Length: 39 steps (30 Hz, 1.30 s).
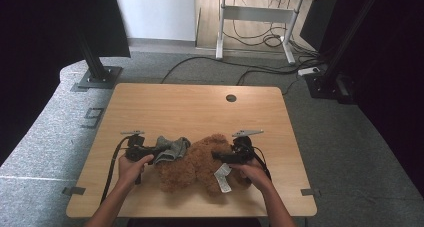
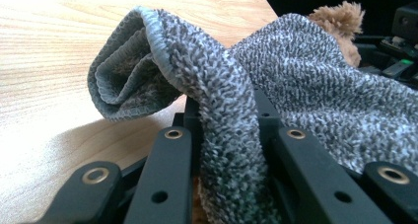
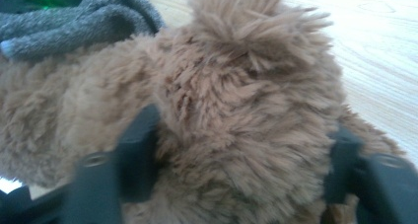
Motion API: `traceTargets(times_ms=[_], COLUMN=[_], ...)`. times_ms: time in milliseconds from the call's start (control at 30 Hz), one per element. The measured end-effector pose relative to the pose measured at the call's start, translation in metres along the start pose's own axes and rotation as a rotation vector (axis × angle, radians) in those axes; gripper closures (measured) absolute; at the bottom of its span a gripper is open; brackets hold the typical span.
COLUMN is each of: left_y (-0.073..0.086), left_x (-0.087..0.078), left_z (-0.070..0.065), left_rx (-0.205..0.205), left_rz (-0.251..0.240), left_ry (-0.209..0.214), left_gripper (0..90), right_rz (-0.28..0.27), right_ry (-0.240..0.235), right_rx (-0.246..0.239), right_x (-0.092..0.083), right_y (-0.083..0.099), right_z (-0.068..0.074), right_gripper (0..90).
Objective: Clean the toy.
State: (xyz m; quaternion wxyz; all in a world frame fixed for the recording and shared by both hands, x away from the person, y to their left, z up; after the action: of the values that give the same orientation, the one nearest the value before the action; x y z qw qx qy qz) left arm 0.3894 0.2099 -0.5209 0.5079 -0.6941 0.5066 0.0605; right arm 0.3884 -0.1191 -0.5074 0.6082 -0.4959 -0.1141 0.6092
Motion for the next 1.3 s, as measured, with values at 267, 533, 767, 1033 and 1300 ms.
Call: traceTargets(times_ms=[267,533,767,1033,1300], left_y=[-0.003,-0.021,-0.047,-0.057,-0.067], left_x=[0.002,-0.001,0.0,0.015,0.047], left_z=[-0.001,-0.001,-0.015,-0.046,-0.092], left_rx=[-0.002,-0.009,0.014,0.075,0.172], left_rz=[-0.012,-0.057,-0.088,-0.082,-0.022], left_ry=[-0.006,-0.008,-0.002,0.063,0.051], left_gripper=[75.0,74.9,74.8,74.9,74.9], right_rz=[-0.077,-0.201,-0.309,-0.288,-0.262], right_ry=[0.016,0.137,0.278,0.225,0.213], right_rx=[-0.037,-0.078,-0.138,-0.159,-0.155], right_x=[-0.001,-0.001,-0.003,-0.004,0.001], right_y=[0.007,0.004,0.001,0.024,0.038], right_z=[0.005,0.005,-0.002,0.009,0.016], right_gripper=[59.9,63.0,63.1,63.1,62.7])
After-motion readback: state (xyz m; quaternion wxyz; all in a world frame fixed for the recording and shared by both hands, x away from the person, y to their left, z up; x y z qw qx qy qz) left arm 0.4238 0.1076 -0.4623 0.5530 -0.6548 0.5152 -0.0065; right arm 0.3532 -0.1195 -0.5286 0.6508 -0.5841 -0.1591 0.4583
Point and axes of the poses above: each handheld gripper's, and its own axes: x roughly forward along the jaws, y roughly out of its underside, z roughly to its left, the point moved 3 cm from there along x, roughly forward along the jaws, and after that the axes turned 13 degrees about -y, right-handed, at the moved point
